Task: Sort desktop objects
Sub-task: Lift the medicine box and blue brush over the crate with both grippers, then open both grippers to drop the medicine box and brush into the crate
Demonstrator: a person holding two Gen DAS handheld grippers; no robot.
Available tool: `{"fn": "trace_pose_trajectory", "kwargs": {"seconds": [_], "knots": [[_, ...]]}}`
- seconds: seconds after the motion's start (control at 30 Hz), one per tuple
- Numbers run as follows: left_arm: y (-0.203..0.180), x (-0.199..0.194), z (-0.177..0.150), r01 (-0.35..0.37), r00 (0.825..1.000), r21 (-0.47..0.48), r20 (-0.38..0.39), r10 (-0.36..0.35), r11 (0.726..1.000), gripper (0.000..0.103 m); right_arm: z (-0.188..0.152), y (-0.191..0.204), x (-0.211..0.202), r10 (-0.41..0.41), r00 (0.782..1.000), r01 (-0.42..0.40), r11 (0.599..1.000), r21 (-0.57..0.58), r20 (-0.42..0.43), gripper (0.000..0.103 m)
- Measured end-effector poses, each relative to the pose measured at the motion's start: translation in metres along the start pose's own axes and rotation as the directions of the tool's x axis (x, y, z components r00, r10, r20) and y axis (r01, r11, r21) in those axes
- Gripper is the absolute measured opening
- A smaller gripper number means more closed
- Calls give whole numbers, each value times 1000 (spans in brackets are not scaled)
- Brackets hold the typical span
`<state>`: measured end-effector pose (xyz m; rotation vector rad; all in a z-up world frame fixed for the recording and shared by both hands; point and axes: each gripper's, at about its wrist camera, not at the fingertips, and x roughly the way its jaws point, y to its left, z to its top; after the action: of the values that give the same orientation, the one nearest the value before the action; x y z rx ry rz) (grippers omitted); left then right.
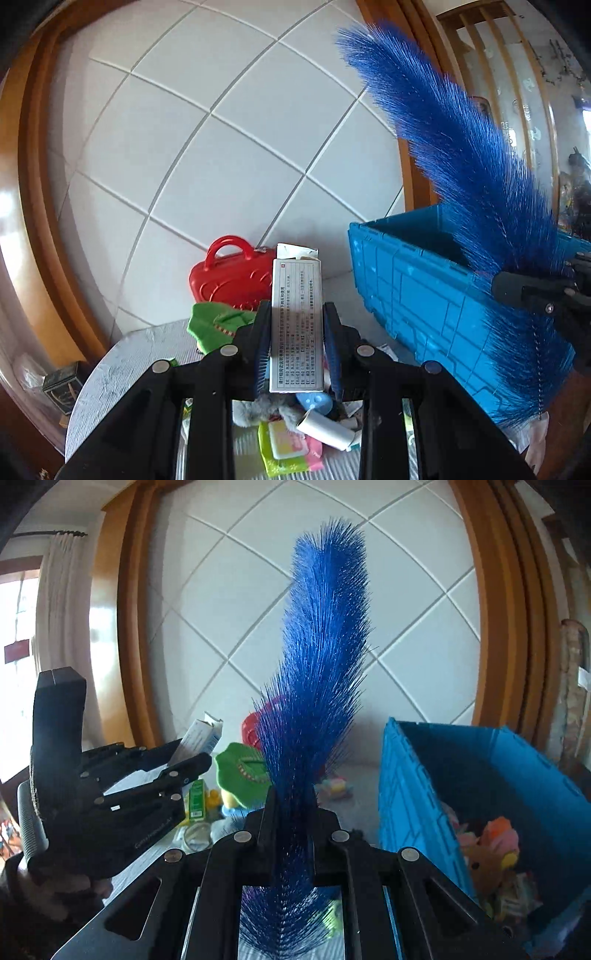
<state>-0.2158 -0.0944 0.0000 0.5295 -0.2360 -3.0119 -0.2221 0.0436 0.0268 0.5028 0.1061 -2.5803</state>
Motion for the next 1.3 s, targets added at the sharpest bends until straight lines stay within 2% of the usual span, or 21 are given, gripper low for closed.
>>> {"fn": "trace_pose_trajectory", "kwargs": {"seconds": [0.27, 0.47, 0.7, 0.87, 0.93, 1.03, 1.13, 1.23, 1.27, 1.3], "knots": [[-33, 8, 48, 110, 992, 43, 56, -112, 993, 26, 33, -33, -34, -105, 994, 104, 994, 43, 29, 11], [-78, 18, 75, 215, 971, 111, 85, -225, 970, 26, 52, -59, -67, -225, 972, 223, 974, 39, 62, 11], [-155, 29, 104, 323, 937, 169, 84, -340, 931, 26, 65, -133, -79, -331, 944, 330, 942, 65, 10, 12], [-211, 44, 133, 358, 922, 170, 91, -377, 918, 26, 70, -192, -72, -353, 935, 354, 934, 49, -41, 12], [-233, 60, 144, 361, 923, 170, 73, -377, 917, 26, 73, -221, -63, -346, 935, 349, 936, 38, -72, 12], [-261, 74, 154, 337, 935, 149, 61, -349, 930, 26, 74, -255, -46, -360, 927, 364, 931, 16, -109, 12], [-281, 88, 163, 327, 942, 129, 36, -334, 936, 26, 76, -293, -25, -365, 920, 370, 929, 9, -146, 13], [-297, 105, 171, 294, 955, 117, 8, -297, 949, 26, 78, -322, -7, -341, 922, 351, 936, 22, -184, 14], [-300, 111, 172, 287, 957, 107, -3, -289, 952, 26, 77, -330, -2, -341, 921, 352, 936, 25, -190, 18], [-303, 116, 172, 282, 959, 103, -14, -282, 954, 27, 77, -340, 3, -339, 920, 351, 936, 27, -196, 28]]}}
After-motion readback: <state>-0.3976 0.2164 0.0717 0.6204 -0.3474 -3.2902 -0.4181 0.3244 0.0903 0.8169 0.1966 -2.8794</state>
